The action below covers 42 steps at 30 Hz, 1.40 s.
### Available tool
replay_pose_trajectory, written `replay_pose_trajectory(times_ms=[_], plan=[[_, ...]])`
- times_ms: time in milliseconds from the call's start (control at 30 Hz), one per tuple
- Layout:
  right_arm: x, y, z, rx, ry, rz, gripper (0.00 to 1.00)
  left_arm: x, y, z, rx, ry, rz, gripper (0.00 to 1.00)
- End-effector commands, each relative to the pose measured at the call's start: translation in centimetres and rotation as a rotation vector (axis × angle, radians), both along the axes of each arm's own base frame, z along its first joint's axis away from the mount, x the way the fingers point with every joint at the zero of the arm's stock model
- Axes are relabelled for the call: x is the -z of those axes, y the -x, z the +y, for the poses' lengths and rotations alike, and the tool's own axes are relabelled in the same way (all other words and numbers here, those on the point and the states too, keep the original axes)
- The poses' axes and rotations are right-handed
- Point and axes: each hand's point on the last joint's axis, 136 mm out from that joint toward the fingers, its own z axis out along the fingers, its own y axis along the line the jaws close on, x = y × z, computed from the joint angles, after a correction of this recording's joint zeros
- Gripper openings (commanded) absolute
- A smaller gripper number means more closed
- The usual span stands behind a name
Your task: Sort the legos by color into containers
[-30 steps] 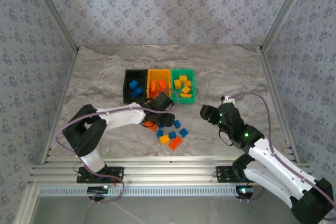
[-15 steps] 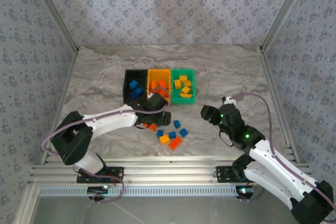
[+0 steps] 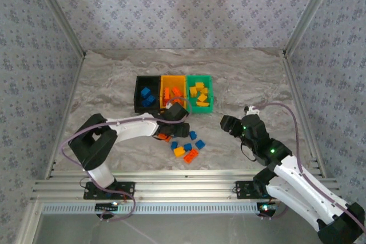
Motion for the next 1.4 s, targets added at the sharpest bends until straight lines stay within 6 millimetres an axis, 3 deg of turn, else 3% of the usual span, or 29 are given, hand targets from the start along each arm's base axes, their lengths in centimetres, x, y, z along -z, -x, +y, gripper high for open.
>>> replay_pose_trajectory(times_ms=[0, 133, 300, 533, 700, 867, 1000, 1133, 1233, 1367], plan=[[0.6, 0.2, -0.3, 0.014, -0.005, 0.016, 0.73, -1.3, -0.3, -2.8, 0.077, 0.045, -0.024, 0.79], [0.6, 0.3, -0.4, 0.015, -0.003, 0.022, 0.73, -1.1, -0.4, -3.1, 0.107, -0.001, -0.025, 0.68], [0.6, 0.3, -0.4, 0.015, -0.009, 0.016, 0.73, -0.3, -0.7, -1.5, 0.109, -0.136, -0.027, 0.66], [0.8, 0.4, -0.4, 0.016, -0.008, 0.023, 0.73, 0.4, 0.6, -1.2, 0.194, -0.228, -0.061, 0.66], [1.0, 0.4, -0.5, 0.016, -0.007, 0.028, 0.74, 1.7, 1.1, -0.8, 0.203, -0.247, -0.040, 0.51], [1.2, 0.4, -0.5, 0.020, -0.009, 0.033, 0.74, 1.5, 1.1, -0.9, 0.211, -0.238, -0.048, 0.35], [1.1, 0.4, -0.5, 0.021, -0.015, 0.032, 0.74, -0.4, 0.6, -0.5, 0.192, -0.227, -0.095, 0.25], [0.8, 0.3, -0.5, 0.021, -0.023, 0.023, 0.74, -4.3, -0.4, 0.8, 0.131, -0.185, -0.194, 0.24], [0.8, 0.2, -0.5, 0.022, -0.024, 0.021, 0.74, -7.8, -2.2, 3.3, 0.025, -0.144, -0.285, 0.24], [0.9, 0.2, -0.4, 0.023, -0.027, 0.020, 0.74, -11.0, -5.4, 7.6, -0.154, -0.053, -0.359, 0.24]])
